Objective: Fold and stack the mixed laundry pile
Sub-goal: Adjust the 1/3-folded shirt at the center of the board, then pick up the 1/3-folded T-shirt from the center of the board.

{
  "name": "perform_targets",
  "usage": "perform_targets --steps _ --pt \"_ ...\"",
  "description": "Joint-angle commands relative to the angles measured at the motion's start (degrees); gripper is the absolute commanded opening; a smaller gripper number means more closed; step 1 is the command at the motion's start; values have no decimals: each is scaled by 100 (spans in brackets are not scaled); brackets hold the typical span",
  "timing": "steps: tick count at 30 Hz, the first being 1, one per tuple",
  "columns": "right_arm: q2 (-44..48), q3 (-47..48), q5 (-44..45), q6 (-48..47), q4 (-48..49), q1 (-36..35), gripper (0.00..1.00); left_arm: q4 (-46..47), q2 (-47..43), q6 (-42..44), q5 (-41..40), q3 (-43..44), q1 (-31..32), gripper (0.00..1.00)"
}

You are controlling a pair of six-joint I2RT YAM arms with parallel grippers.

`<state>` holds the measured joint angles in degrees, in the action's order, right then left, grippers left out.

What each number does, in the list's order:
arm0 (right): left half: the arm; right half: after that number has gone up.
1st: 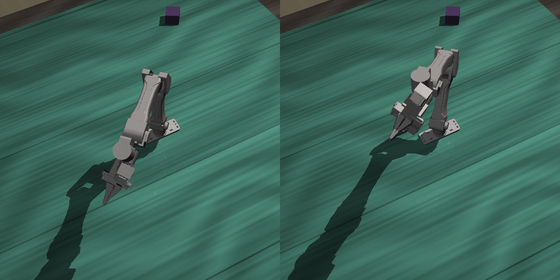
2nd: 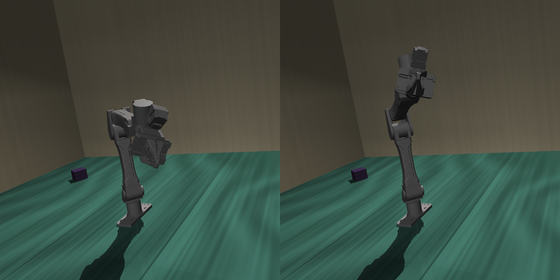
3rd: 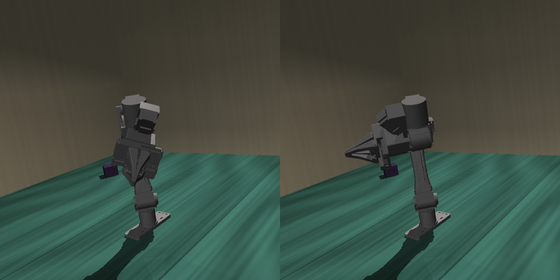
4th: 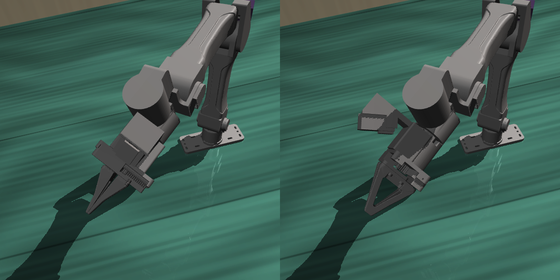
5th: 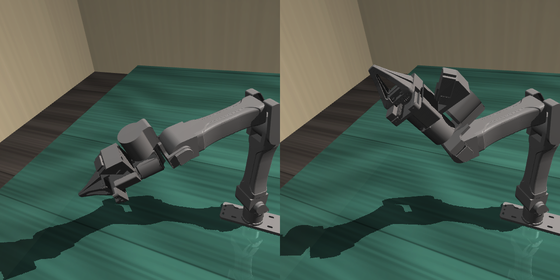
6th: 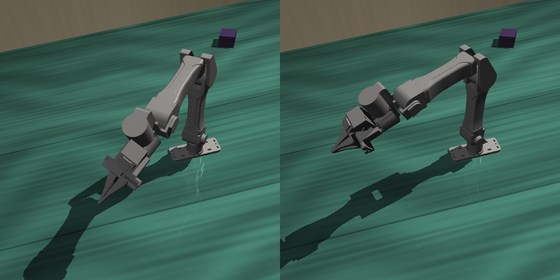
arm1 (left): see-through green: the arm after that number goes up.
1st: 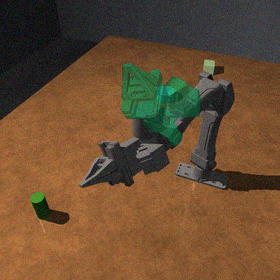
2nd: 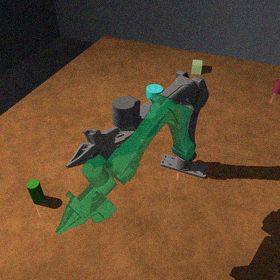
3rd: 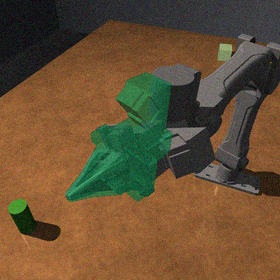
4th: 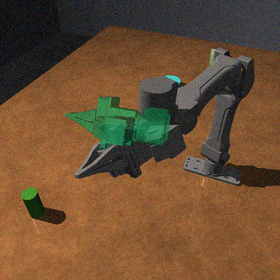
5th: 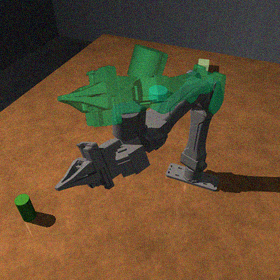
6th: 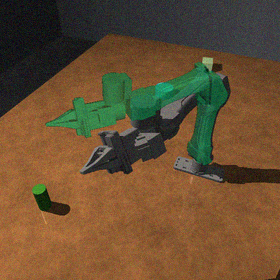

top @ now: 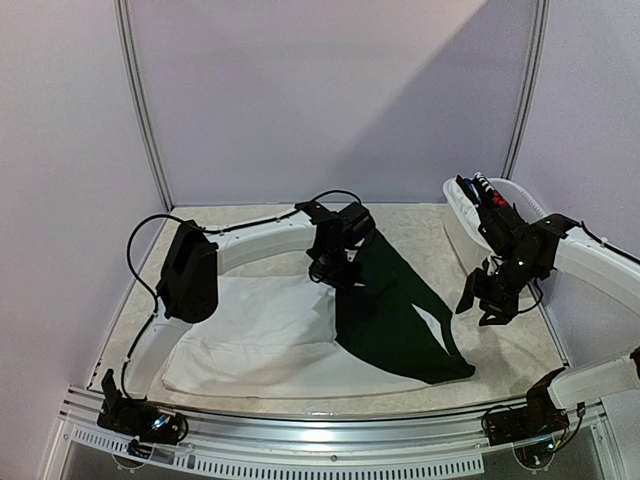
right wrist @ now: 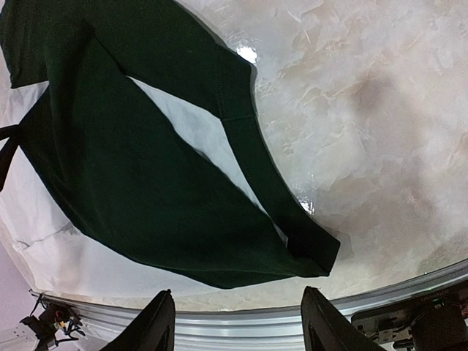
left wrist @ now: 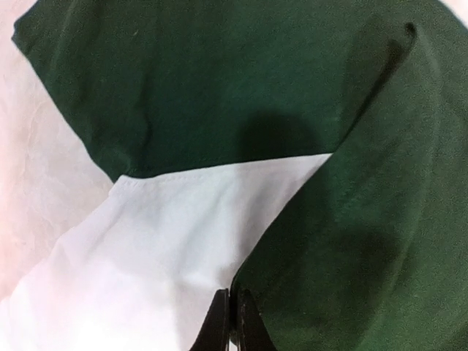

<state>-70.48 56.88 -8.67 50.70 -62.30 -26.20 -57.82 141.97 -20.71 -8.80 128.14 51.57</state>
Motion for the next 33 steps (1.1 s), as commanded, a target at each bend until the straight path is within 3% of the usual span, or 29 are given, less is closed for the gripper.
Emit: perform_targets --steps 1,9,14,16,19,33 --pt "-32 -50 71 -92 61 -25 60 -32 -221 -253 -319 -249 -46 0" --pt "-392 350 211 -327 201 -24 60 -318 -320 -585 -803 -249 -110 6" --pt "-722 712 277 -590 583 -30 61 -344 -739 -582 -1001 -520 -147 27" --pt "-880 821 233 -724 829 -22 61 -344 -1018 -588 -1100 -813 -167 38" --pt "-1110 1011 11 -908 1221 -26 61 -270 -1591 -625 -1204 -1415 -234 45" --pt "-2953 2807 -484 -1971 2585 -26 61 241 -4388 -993 -1305 -4876 -1043 54"
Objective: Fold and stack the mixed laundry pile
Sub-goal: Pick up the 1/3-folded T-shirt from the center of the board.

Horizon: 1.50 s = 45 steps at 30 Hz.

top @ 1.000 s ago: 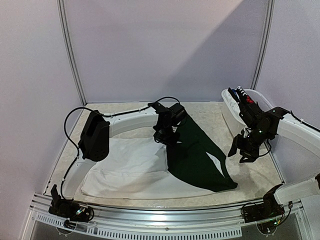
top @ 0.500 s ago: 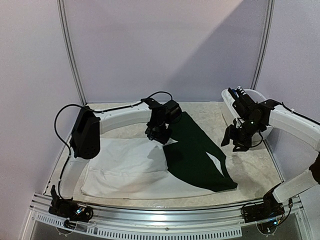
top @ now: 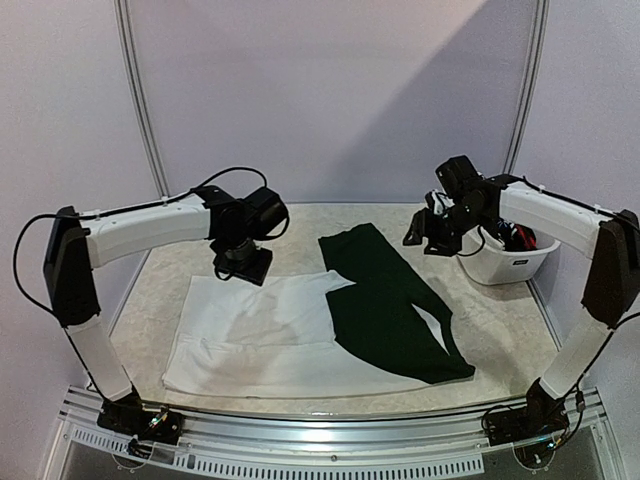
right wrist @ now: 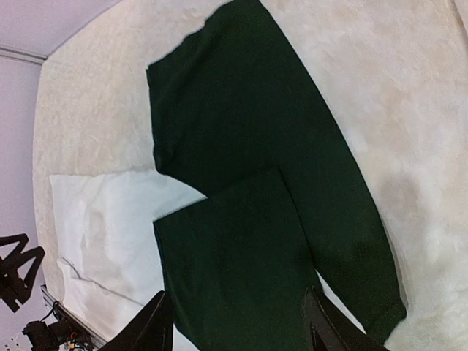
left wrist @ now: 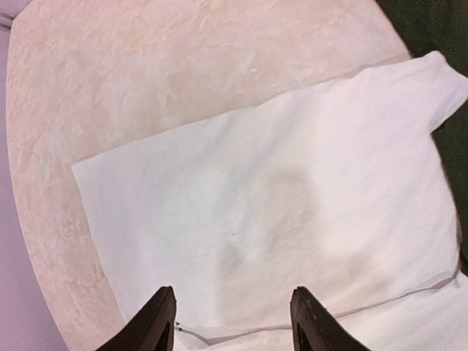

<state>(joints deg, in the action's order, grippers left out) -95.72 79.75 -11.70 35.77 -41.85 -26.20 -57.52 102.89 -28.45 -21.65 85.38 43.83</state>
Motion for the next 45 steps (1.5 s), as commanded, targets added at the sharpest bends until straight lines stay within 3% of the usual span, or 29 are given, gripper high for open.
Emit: perform_targets --steps 1,11,23,35,45 --pt "-593 656 -196 -528 623 -26 61 243 -658 -241 4 -797 -330 54" --pt "-2038 2463 -153 -921 861 37 65 61 -1601 -255 -56 -1526 -727 54" --pt "-3754 4487 -515 -507 910 535 70 -516 -2533 -389 -118 -2017 -885 54" --pt "-5310 5716 -949 97 1244 690 70 -882 -3044 -766 -43 -2328 -894 53" --pt "-5970 5990 -1348 369 1198 835 69 -827 -2735 -842 18 -2188 -894 53"
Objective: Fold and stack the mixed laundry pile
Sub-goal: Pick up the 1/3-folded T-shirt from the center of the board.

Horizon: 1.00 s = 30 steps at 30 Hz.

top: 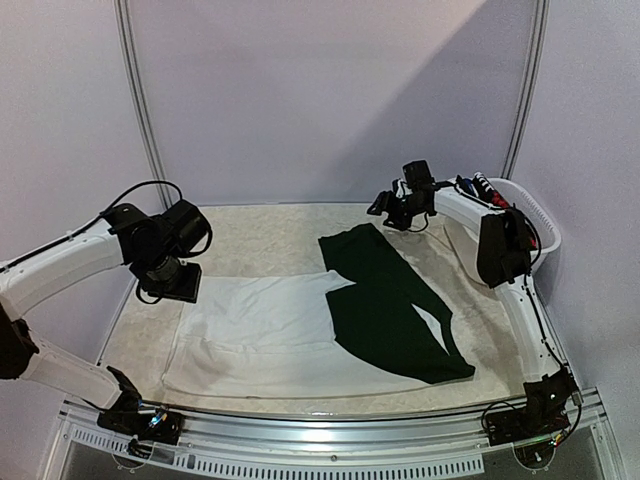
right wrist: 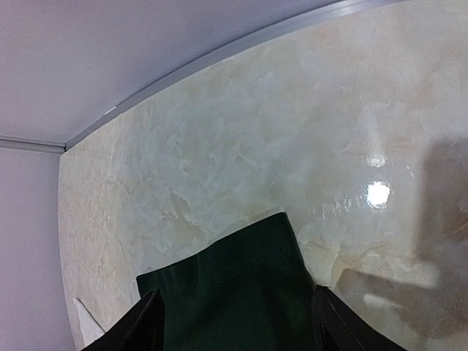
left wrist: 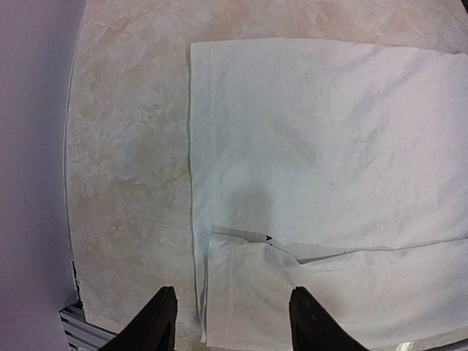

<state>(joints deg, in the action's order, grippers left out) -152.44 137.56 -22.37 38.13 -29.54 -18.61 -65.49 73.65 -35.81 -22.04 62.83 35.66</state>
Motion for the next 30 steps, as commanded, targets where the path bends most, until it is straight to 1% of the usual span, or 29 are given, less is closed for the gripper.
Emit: perform_targets --steps 1,9,14,19,22,28,30 --pt "-376 224 -376 161 -21 83 69 -11 244 -115 66 90 -77 53" --pt "-818 472 -551 275 -56 81 69 -9 566 -94 53 298 -77 52" --pt "-1045 555 -1025 498 44 41 65 -42 690 -80 12 394 -85 52" --pt "-1130 659 -1381 248 -226 -92 62 -52 801 -53 -2 460 -85 52" --pt "-1130 658 -1421 64 -447 -126 56 -51 871 -11 -10 513 -94 52" --pt "-1092 658 -1311 -334 -750 -168 35 -34 1003 68 15 610 -94 51" --pt "-1071 654 -1160 -416 -823 -162 26 -36 1039 95 21 645 -94 51"
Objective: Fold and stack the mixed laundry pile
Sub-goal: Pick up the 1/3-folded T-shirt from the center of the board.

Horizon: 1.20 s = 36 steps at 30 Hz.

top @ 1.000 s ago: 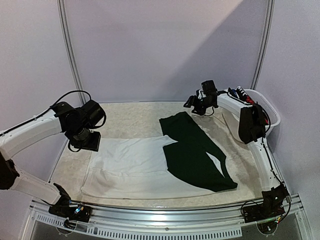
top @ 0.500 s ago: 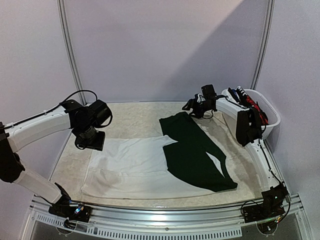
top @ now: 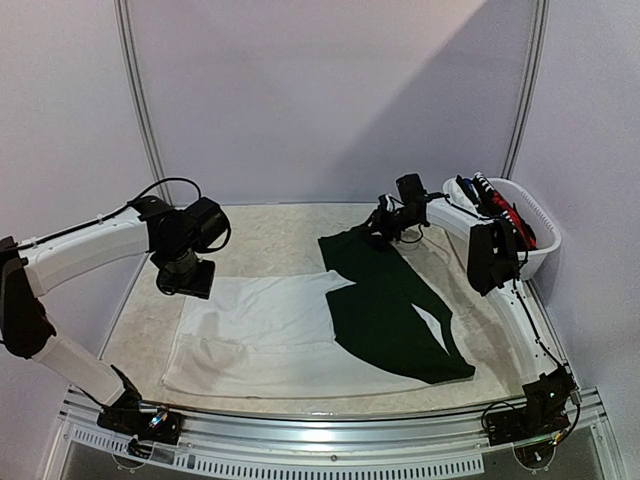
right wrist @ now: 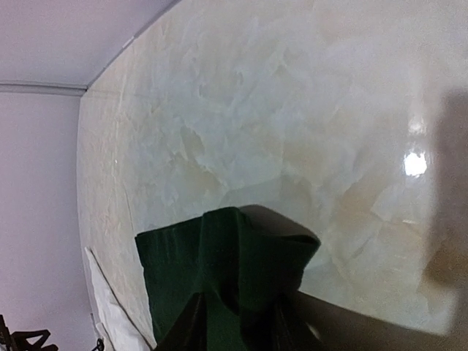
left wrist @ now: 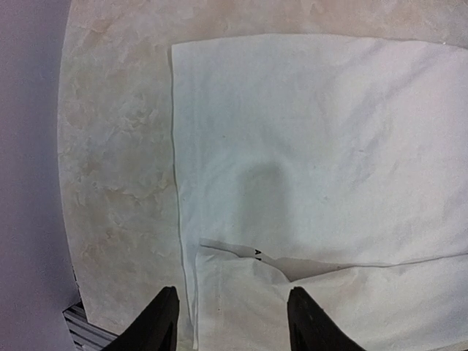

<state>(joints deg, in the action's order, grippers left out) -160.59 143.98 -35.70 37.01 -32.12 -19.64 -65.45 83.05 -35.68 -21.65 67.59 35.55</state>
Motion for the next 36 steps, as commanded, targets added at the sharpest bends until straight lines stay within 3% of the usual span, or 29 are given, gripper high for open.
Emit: perform_targets --steps 1,11,19,25,36 --pt "-247 15 246 -336 -576 -53 23 -38 120 91 -16 193 -82 51" --pt "-177 16 572 -281 -559 11 0 53 221 181 165 333 -429 50" --pt "333 -34 270 -844 -297 36 0 462 708 603 925 590 -1589 47" --pt "920 -293 -11 -1166 -5 29 0 570 1713 965 1611 1230 -2488 39" --pt "2028 -857 -205 -1961 -225 -86 0 527 3482 1595 2106 2321 -3185 24"
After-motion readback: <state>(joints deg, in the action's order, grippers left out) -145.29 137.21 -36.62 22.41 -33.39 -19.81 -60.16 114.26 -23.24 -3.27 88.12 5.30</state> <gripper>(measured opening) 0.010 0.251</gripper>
